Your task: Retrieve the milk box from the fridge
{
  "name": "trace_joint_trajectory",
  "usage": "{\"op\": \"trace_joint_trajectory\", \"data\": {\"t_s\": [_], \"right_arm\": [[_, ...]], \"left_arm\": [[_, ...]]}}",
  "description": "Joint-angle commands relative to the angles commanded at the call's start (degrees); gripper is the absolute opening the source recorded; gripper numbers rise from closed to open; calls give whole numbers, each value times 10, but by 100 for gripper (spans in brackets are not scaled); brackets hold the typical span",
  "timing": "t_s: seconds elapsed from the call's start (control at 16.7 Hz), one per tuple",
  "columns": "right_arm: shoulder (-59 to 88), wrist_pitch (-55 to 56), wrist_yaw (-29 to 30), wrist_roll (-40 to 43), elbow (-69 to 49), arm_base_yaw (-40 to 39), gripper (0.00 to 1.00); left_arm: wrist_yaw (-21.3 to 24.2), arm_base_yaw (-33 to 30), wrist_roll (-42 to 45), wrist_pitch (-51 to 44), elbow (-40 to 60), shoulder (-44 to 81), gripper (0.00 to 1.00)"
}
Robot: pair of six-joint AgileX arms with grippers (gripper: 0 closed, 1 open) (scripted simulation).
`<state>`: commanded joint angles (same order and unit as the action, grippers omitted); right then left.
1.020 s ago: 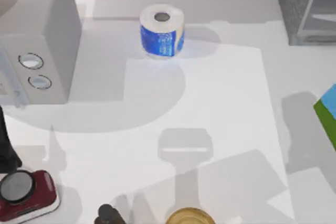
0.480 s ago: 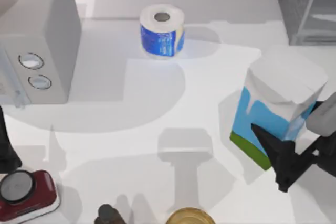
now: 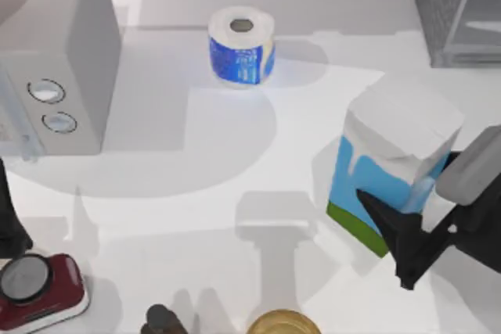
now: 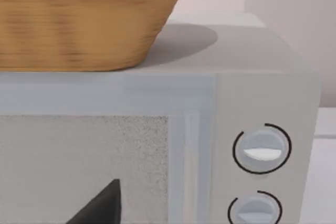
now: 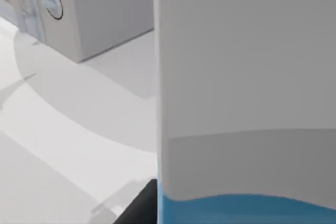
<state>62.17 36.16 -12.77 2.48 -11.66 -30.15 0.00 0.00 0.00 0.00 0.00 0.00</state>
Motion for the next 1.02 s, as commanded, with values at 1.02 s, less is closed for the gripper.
{"op": "trace_joint_trajectory", "data": {"t_s": [1.02], "right_arm": [[286,241,32,-8,-50,-31,0]], "left_arm": [[0,0,0,0,0,0,100]]}}
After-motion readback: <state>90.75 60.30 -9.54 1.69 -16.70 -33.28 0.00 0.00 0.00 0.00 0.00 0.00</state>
